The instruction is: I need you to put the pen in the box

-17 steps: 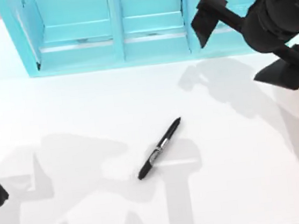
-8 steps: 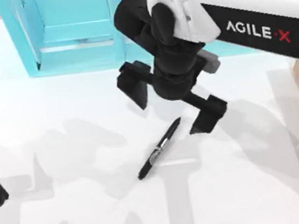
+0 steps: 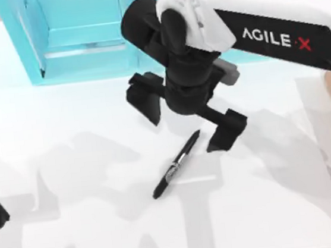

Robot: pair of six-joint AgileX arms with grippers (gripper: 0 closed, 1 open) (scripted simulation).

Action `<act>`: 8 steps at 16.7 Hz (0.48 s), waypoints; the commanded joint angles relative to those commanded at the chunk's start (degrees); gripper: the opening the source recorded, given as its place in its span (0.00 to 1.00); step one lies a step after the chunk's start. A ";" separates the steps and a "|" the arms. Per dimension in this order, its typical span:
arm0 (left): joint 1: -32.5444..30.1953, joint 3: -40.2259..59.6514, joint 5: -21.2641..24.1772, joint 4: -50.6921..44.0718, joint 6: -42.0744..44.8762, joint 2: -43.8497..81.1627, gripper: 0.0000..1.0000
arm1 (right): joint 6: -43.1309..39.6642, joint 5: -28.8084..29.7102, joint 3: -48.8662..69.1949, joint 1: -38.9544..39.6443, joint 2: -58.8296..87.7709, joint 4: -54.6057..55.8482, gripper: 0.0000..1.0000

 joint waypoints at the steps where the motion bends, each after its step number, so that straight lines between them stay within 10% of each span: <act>1: 0.00 0.00 0.00 0.00 0.00 0.00 1.00 | 0.00 0.02 -0.45 0.07 0.44 0.75 1.00; 8: 0.00 0.00 0.00 0.00 0.00 0.00 1.00 | 0.37 0.14 -7.95 0.47 7.01 15.30 1.00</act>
